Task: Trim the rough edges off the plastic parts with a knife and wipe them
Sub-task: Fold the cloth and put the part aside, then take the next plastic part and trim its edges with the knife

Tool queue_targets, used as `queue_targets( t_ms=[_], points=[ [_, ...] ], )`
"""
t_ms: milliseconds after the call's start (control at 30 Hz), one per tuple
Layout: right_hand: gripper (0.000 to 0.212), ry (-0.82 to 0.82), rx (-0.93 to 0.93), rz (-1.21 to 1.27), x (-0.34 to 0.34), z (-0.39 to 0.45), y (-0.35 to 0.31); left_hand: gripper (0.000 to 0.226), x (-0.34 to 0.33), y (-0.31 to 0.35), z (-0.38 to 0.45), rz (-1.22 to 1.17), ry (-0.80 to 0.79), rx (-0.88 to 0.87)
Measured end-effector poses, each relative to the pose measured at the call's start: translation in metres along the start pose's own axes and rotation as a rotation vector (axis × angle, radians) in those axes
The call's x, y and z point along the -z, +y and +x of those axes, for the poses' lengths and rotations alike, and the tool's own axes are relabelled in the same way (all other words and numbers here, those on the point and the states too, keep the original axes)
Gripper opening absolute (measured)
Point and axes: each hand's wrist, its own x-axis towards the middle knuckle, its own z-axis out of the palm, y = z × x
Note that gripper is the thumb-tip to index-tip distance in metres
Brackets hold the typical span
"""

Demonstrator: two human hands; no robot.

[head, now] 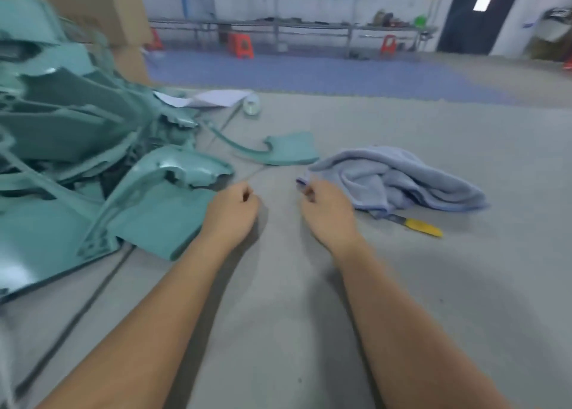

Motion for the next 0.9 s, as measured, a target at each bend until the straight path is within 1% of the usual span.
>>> queue_targets(
  t_ms=[100, 167, 233, 300, 367, 400, 433, 500, 533, 600, 667, 733, 767, 800, 867, 900],
  points=[
    [0.024, -0.013, 0.053, -0.09, 0.011, 0.003, 0.022, 0.019, -0.006, -0.004, 0.005, 0.066, 0.03, -0.078],
    [0.031, -0.024, 0.063, -0.216, 0.017, 0.007, 0.037, 0.018, -0.011, -0.003, 0.005, 0.143, 0.027, -0.154],
    [0.047, -0.024, -0.024, -0.397, 0.02, 0.007, 0.047, 0.011, -0.014, -0.005, 0.005, 0.193, -0.021, -0.243],
    [0.056, 0.033, -0.129, -0.515, 0.019, 0.009, 0.053, 0.007, -0.013, -0.008, 0.003, 0.22, -0.033, -0.326],
    [0.056, 0.086, -0.183, -0.533, 0.024, 0.012, 0.059, 0.015, -0.015, -0.009, 0.003, 0.306, 0.053, -0.442],
    [0.053, 0.082, -0.205, -0.516, 0.027, 0.013, 0.062, 0.023, -0.016, -0.007, 0.005, 0.365, 0.09, -0.509],
    [0.051, 0.058, -0.227, -0.499, 0.029, 0.013, 0.065, 0.03, -0.017, -0.004, 0.01, 0.422, 0.105, -0.567],
    [0.05, 0.019, -0.257, -0.485, 0.032, 0.011, 0.07, 0.04, -0.022, 0.003, 0.026, 0.52, 0.074, -0.618],
    [0.051, 0.041, -0.267, -0.479, 0.035, 0.011, 0.073, 0.044, -0.025, 0.007, 0.038, 0.558, 0.05, -0.611],
    [0.051, 0.144, -0.295, -0.46, 0.046, 0.011, 0.082, 0.052, -0.03, 0.013, 0.064, 0.665, 0.025, -0.539],
    [0.047, 0.21, -0.365, -0.445, 0.062, 0.008, 0.095, 0.058, -0.032, 0.013, 0.088, 0.875, 0.018, -0.397],
    [0.045, 0.266, -0.459, -0.402, 0.073, 0.002, 0.108, 0.062, -0.03, 0.011, 0.107, 1.052, -0.013, -0.216],
    [0.044, 0.325, -0.504, -0.36, 0.076, -0.002, 0.113, 0.06, -0.028, 0.01, 0.112, 1.081, -0.032, -0.148],
    [0.042, 0.392, -0.541, -0.327, 0.078, -0.004, 0.118, 0.052, -0.026, 0.008, 0.115, 1.071, -0.044, -0.112],
    [0.041, 0.461, -0.587, -0.229, 0.08, 0.0, 0.125, 0.028, -0.025, 0.004, 0.113, 1.024, -0.046, -0.132],
    [0.043, 0.461, -0.58, -0.109, 0.083, 0.006, 0.127, 0.021, -0.025, 0.003, 0.112, 0.984, -0.05, -0.153]
  ],
)
